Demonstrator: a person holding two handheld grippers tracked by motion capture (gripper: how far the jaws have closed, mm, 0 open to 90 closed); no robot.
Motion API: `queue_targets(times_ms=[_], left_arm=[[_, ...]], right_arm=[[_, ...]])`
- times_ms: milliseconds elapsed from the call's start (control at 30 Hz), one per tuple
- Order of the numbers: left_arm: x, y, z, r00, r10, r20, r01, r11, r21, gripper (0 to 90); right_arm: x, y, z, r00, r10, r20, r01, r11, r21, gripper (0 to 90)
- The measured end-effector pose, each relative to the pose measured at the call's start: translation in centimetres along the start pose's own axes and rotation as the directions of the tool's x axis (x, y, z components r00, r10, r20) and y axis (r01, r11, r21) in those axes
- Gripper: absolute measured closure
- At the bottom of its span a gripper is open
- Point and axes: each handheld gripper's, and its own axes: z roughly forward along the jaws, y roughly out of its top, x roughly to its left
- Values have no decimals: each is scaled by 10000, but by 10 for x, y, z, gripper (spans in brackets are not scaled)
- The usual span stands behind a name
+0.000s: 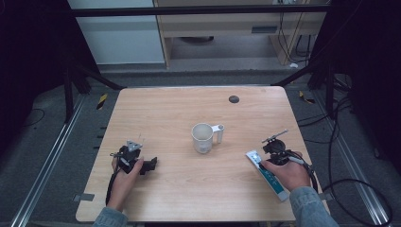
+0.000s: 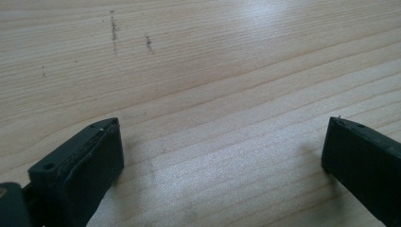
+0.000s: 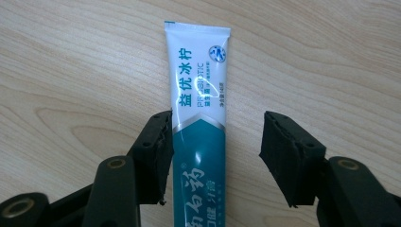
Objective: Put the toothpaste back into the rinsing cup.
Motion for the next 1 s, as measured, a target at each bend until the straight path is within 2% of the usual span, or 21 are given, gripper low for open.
queue_targets(times_ms=[133, 667, 1000], left_arm=[[0, 0, 0, 10000, 3, 11, -3, 10000, -22, 0], [0, 1, 1, 10000, -4, 18, 4, 10000, -18, 0], [0, 1, 2, 10000, 4, 26, -4, 10000, -30, 0]], right_arm=[[0, 0, 4, 9999, -139, -20, 140, 9997, 195, 450], [3, 4, 19, 9995, -111, -295, 124, 9988, 468, 430], [3, 6, 28, 9989, -68, -466, 103, 9971, 760, 463]])
